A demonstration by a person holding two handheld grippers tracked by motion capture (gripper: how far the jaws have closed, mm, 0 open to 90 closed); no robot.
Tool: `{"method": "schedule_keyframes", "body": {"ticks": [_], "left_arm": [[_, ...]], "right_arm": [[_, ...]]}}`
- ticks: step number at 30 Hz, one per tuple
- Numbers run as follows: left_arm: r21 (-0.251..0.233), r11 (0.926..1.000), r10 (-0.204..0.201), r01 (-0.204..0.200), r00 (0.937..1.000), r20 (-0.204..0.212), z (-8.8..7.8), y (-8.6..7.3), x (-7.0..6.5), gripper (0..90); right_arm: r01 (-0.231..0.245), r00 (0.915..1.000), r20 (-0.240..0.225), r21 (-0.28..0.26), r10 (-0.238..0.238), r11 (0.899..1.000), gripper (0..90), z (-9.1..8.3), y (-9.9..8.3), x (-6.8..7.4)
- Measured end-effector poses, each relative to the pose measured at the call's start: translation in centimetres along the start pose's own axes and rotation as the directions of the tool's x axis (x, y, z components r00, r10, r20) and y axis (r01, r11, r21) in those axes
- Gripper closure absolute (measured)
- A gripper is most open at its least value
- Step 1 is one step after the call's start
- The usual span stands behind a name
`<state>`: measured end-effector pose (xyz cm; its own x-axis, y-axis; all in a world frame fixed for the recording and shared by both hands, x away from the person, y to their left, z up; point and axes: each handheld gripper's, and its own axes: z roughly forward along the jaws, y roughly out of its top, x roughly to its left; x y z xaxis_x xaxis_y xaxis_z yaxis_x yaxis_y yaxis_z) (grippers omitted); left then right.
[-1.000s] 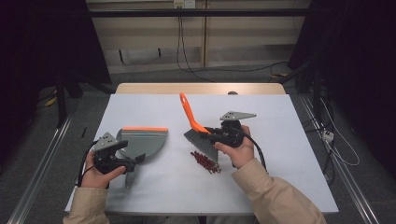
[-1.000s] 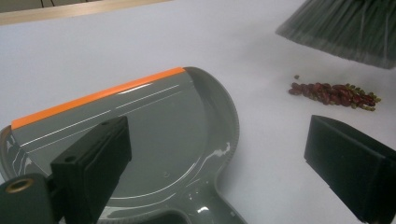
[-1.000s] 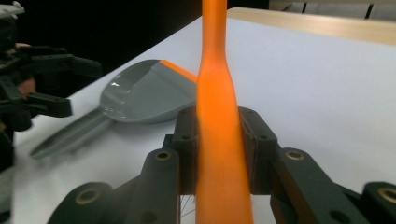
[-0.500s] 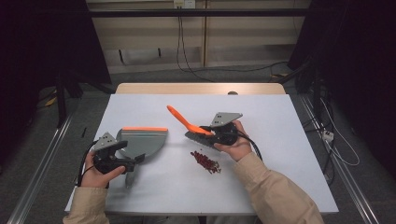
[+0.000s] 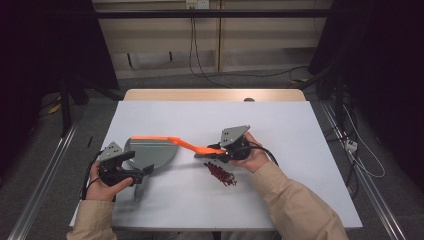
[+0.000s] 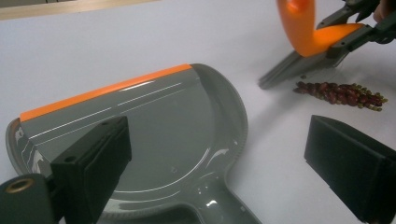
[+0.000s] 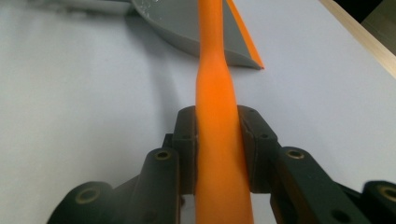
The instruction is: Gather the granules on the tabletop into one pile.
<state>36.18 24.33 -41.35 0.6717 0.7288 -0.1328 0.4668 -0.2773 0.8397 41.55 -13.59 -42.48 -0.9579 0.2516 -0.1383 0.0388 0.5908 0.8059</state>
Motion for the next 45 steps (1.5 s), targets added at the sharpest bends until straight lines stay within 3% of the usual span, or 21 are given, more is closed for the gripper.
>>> {"method": "schedule_keyframes", "body": {"ticks": [9,15,25,31,35,38,43,45], "left_arm": [[-0.008,1.0000,0.002,-0.002,1.0000,0.001,0.0,0.1,-0.1,7.3],[-0.005,1.0000,0.005,-0.005,1.0000,0.001,0.0,0.1,-0.2,7.3],[-0.006,1.0000,0.004,-0.004,1.0000,0.000,-0.1,0.1,-0.3,7.3],[-0.005,1.0000,0.006,-0.006,1.0000,-0.002,-0.1,0.1,-0.3,7.2],[-0.003,1.0000,0.006,-0.006,1.0000,-0.002,0.0,0.1,-0.3,7.3],[-0.003,1.0000,0.007,-0.007,1.0000,0.000,0.0,0.1,-0.3,7.2],[-0.001,1.0000,0.005,-0.005,1.0000,-0.001,0.0,0.1,-0.3,7.2],[0.000,1.0000,0.006,-0.006,1.0000,-0.001,0.0,0.1,-0.3,7.2]], "right_arm": [[0.048,0.9976,-0.051,0.033,-0.046,0.998,71.6,-1.2,0.1,1.8],[0.053,0.9964,-0.068,0.030,-0.051,0.998,71.6,-1.8,-0.1,2.5],[0.066,0.9961,-0.060,0.027,-0.064,0.997,71.6,-2.3,-0.2,3.2],[0.045,0.9972,-0.061,0.013,-0.044,0.999,71.6,-2.4,-0.2,3.2],[0.038,0.9987,-0.033,-0.004,-0.038,0.999,71.6,-2.6,0.0,3.2],[0.011,0.9998,-0.017,-0.032,-0.011,0.999,71.6,-3.0,0.1,2.8],[-0.073,0.9971,0.019,-0.041,0.074,0.996,71.6,-3.5,0.4,2.7],[-0.077,0.9965,0.030,-0.041,0.078,0.996,71.6,-3.5,0.5,2.7]]}}
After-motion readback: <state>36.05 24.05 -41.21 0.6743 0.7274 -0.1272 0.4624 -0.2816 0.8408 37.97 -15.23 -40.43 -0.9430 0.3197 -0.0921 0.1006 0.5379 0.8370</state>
